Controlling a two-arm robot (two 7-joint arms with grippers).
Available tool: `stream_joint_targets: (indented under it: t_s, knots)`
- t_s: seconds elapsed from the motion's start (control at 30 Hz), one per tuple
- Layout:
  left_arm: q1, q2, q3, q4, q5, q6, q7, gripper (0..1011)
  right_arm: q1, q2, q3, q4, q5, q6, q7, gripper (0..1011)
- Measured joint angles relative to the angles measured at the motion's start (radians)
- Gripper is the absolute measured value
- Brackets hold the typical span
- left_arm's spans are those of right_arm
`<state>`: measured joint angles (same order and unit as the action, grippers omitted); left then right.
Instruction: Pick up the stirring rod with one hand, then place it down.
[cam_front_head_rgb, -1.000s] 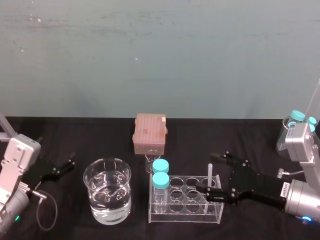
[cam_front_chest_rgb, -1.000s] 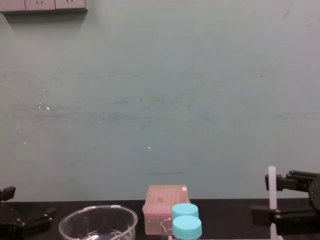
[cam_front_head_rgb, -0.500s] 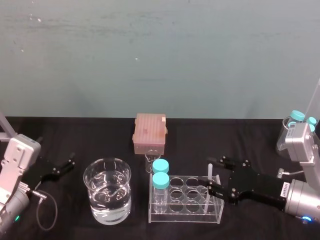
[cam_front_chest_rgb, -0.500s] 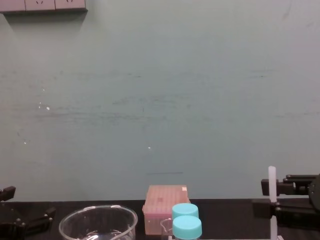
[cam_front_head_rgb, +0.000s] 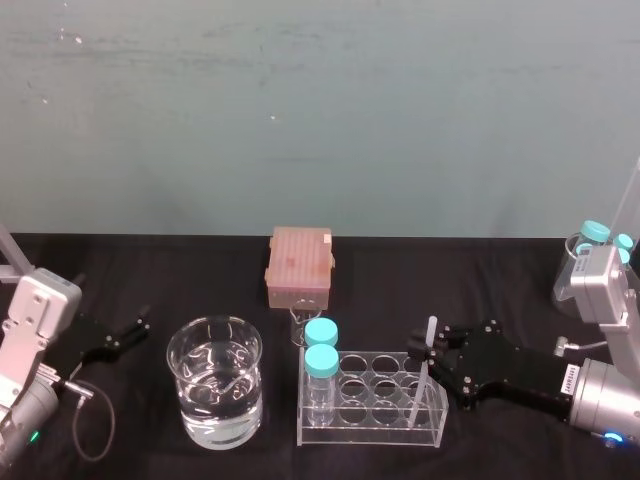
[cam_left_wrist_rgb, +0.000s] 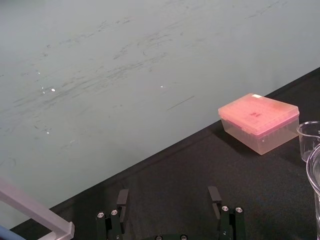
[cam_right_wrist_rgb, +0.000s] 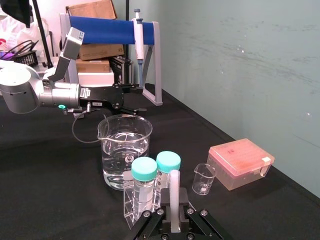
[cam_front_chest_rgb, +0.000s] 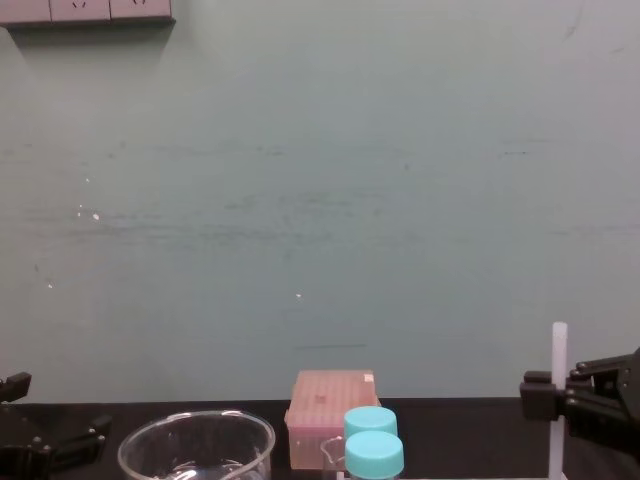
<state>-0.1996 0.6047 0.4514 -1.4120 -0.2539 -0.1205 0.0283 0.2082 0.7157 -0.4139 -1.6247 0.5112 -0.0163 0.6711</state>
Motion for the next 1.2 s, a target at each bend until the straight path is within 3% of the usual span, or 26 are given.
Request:
stream_joint_targets:
  t_s: [0.1, 0.57, 0.87, 1.2]
  knots:
    - [0.0, 0.0, 0.0, 0.0, 0.0, 0.0, 0.0, 1005, 0.0, 0.0, 0.0, 0.0, 0.0, 0.0, 0.0, 71]
    - [0.0, 0.0, 0.0, 0.0, 0.0, 0.0, 0.0, 1005, -0.005, -0.005, 0.014, -0.005, 0.005, 0.005, -0.026, 71]
    - [0.0, 0.0, 0.0, 0.0, 0.0, 0.0, 0.0, 1005, -0.001, -0.02, 0.079, -0.04, 0.078, 0.077, -0.095, 70]
    - [0.0, 0.0, 0.0, 0.0, 0.0, 0.0, 0.0, 1005, 0.081, -0.025, 0.132, -0.077, 0.156, 0.161, -0.152, 71]
